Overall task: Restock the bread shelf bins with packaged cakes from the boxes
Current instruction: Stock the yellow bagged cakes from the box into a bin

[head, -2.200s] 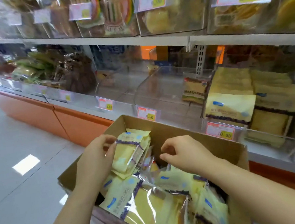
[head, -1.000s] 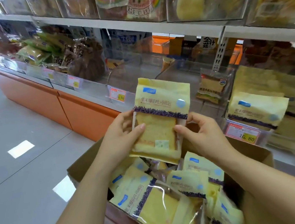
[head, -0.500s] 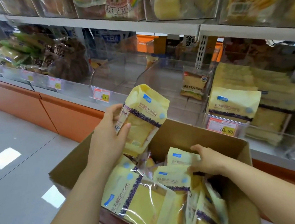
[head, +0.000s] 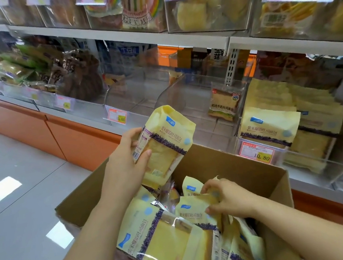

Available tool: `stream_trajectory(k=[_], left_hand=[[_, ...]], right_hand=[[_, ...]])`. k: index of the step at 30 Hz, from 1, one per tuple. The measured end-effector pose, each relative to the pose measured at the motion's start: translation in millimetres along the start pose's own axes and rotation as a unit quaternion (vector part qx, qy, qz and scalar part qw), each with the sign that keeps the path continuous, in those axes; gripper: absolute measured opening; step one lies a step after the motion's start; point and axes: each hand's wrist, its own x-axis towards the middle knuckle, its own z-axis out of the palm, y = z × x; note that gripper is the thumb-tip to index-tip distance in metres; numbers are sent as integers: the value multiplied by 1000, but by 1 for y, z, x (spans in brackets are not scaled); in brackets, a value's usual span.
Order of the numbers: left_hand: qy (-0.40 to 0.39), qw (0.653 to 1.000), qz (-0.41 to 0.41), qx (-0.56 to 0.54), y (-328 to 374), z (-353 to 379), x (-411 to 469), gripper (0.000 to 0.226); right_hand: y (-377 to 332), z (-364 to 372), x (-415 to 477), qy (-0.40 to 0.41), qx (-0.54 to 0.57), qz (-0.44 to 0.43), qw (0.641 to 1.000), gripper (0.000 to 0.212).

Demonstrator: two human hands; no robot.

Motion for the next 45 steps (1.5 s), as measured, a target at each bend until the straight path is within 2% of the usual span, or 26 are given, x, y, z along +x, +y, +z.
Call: stream_trajectory(k=[3,8,10,13,16,20,22,26,33,37,42,45], left_hand=[[3,1000,1,4,-1,-2,0,47],[6,1000,-1,8,0,-3,1,47],[4,1000,-5,6,0,-4,1,47],[3,1000,-7,6,1,-4,0,47],[-1,1000,-10,3,1,-5,0,47],[1,1000,-8,3,-1,-7,0,46],[4,1000,-7,3,-1,-7,0,45],[0,1000,-7,0,1,-7,0,44],[5,1000,-5,-20,5,-9,-5,44],[32,997,17,-67,20,-11,-18,45],[47,991,53,-111,59,-12,-26,47],[58,985,59,-149,77,-9,-24,47]], right_hand=[[-1,-1,1,27,-11,-18,999,24],[-1,3,5,23,-57,-13,998,31],[-1,5,7,8,-67,5,998,41],[-3,5,10,-12,-75,45,996,46],[-4,3,14,-16,-88,69,994,35],[-1,2,15,-19,-111,55,992,11],[2,4,14,-8,-115,53,992,11],[-3,3,12,52,-87,45,994,13],[-19,-14,-18,199,-138,-78,967,14],[-22,-38,-35,266,-92,-113,953,8],[-20,-73,-59,354,-23,-100,930,5],[-22,-95,-71,371,36,-94,923,8]])
